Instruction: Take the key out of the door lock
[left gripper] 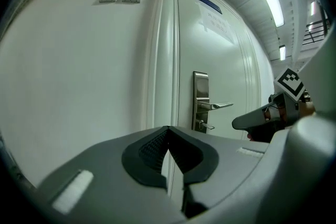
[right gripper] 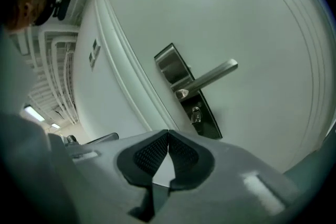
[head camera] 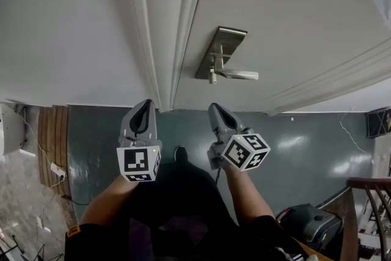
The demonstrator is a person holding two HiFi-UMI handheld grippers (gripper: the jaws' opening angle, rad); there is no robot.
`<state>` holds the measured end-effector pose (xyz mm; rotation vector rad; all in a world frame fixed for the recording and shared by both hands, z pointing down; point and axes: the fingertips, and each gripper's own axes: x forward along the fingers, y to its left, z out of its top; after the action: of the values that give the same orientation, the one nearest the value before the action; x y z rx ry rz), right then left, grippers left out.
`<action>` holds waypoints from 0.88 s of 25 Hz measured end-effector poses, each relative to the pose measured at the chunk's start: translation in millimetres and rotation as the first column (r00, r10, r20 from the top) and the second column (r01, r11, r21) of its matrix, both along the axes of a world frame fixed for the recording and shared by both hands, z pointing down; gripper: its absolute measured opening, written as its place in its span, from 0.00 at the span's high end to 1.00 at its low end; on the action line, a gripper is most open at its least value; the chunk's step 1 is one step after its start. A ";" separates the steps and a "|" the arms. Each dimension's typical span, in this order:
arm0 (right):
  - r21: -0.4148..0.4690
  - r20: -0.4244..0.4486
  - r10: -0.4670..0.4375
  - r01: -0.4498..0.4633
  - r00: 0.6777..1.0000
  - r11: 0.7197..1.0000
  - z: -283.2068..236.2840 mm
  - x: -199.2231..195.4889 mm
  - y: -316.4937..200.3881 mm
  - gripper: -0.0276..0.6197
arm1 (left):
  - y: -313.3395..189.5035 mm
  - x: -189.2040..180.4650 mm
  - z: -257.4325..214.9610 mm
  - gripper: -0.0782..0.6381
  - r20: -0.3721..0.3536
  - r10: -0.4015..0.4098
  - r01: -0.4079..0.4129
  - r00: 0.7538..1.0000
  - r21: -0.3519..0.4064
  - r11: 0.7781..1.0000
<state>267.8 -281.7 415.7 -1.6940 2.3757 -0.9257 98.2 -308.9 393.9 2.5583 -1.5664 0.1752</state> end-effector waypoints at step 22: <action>-0.128 0.592 -0.055 0.161 0.804 0.979 40.4 22.5 -69.9 0.86 | -29.2 30.5 30.7 0.87 0.075 -0.099 0.104 0.992 -0.074 0.992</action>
<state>290.3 -351.6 456.2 -1.0810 2.0183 -1.4585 128.7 -338.0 424.5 2.4318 -1.6755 0.3133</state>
